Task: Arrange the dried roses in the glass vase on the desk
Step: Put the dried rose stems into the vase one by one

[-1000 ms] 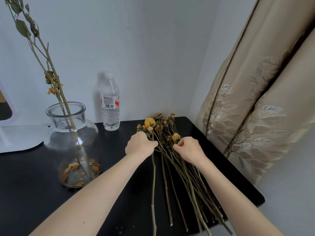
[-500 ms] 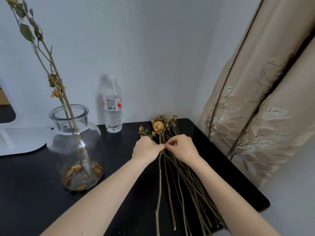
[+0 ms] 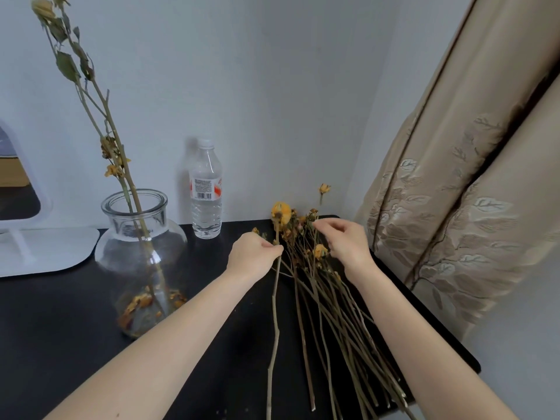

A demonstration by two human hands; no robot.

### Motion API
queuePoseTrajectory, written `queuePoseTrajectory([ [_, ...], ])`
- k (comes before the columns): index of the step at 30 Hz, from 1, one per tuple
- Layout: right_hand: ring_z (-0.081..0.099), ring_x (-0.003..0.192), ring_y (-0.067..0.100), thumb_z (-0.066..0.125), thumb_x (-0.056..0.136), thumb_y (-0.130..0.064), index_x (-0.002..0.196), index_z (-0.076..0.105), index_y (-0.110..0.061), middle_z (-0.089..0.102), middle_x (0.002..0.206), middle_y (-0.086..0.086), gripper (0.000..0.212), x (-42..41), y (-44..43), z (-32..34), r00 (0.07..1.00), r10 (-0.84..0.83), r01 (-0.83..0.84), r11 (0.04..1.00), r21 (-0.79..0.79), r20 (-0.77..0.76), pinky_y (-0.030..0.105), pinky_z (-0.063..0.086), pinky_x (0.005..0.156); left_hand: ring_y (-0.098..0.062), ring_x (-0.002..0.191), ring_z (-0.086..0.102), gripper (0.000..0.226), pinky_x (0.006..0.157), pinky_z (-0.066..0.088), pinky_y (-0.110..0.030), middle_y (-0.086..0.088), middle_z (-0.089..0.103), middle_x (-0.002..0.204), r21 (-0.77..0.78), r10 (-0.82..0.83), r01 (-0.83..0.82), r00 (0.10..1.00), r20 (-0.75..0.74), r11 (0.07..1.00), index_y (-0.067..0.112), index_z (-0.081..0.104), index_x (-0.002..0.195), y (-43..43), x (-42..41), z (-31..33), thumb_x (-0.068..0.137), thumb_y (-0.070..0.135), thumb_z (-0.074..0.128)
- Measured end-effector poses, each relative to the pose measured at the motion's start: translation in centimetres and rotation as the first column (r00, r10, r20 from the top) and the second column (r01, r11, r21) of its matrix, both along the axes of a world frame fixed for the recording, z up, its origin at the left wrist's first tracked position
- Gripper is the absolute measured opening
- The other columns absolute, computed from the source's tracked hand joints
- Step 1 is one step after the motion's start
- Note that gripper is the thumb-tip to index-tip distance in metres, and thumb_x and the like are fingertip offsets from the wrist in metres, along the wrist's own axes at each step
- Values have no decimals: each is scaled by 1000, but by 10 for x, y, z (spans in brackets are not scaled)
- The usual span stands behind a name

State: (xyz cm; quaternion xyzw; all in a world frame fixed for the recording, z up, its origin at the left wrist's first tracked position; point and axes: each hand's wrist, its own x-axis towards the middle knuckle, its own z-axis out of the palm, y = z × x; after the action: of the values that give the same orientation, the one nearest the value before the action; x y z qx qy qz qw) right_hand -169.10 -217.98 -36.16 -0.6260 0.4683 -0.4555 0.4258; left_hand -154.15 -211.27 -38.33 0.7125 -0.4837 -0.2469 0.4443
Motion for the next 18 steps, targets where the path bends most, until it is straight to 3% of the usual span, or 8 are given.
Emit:
queuePoseTrajectory([
  [2, 44, 38, -4, 65, 85, -23, 83, 71, -19, 51, 39, -21, 7, 4, 7, 19, 996, 19, -20, 1000, 10, 87, 12, 32, 47, -17, 71, 48, 20, 71, 38, -27, -5, 52, 75, -70, -6, 5, 1000, -9, 998, 14, 58, 69, 10, 5, 18, 85, 26, 61],
  [5, 31, 35, 3, 66, 85, -23, 84, 72, -17, 45, 42, -12, 9, 7, 12, 39, 978, 66, -72, 997, 23, 197, 13, 28, 35, -14, 73, 51, 13, 71, 37, -25, -3, 59, 80, -129, -10, 4, 999, -40, 992, 16, 70, 84, 18, 5, 41, 86, 26, 61],
  [8, 26, 37, 5, 66, 85, -23, 84, 73, -18, 37, 49, -6, 9, 18, 25, 66, 947, 141, -143, 990, -12, 289, 15, 26, 34, -5, 74, 51, 24, 69, 37, -22, 2, 61, 84, -210, 0, -11, 999, -50, 978, 8, 71, 97, 37, 10, 72, 86, 27, 61],
  [12, 25, 38, 7, 66, 85, -21, 82, 74, -17, 36, 48, -7, 9, 38, 45, 105, 896, 262, -238, 965, -111, 359, 17, 25, 35, -8, 84, 59, 23, 69, 39, -14, 2, 67, 88, -346, 11, -31, 998, -62, 938, 10, 72, 95, 71, 28, 119, 85, 29, 63],
  [14, 26, 39, 8, 66, 85, -21, 81, 73, -18, 37, 47, -7, 9, 50, 55, 124, 868, 321, -283, 946, -156, 378, 18, 23, 38, 4, 75, 59, 19, 67, 39, -14, 10, 69, 79, -426, 14, -25, 1000, -28, 904, 15, 72, 92, 92, 41, 142, 85, 30, 62],
  [16, 25, 41, 9, 65, 86, -20, 81, 73, -18, 37, 46, -8, 10, 64, 64, 141, 834, 380, -327, 925, -195, 400, 20, 21, 40, 11, 52, 53, 19, 59, 36, -14, 12, 69, 65, -504, 41, -37, 999, -3, 863, 15, 72, 92, 112, 54, 164, 85, 29, 61],
  [18, 24, 41, 9, 64, 86, -19, 82, 72, -17, 36, 45, -8, 9, 78, 72, 156, 801, 425, -363, 905, -222, 421, 21, 20, 41, 10, 41, 47, 18, 53, 32, -10, 20, 62, 73, -579, 100, -80, 995, 3, 811, 12, 71, 91, 128, 67, 184, 87, 25, 61],
])
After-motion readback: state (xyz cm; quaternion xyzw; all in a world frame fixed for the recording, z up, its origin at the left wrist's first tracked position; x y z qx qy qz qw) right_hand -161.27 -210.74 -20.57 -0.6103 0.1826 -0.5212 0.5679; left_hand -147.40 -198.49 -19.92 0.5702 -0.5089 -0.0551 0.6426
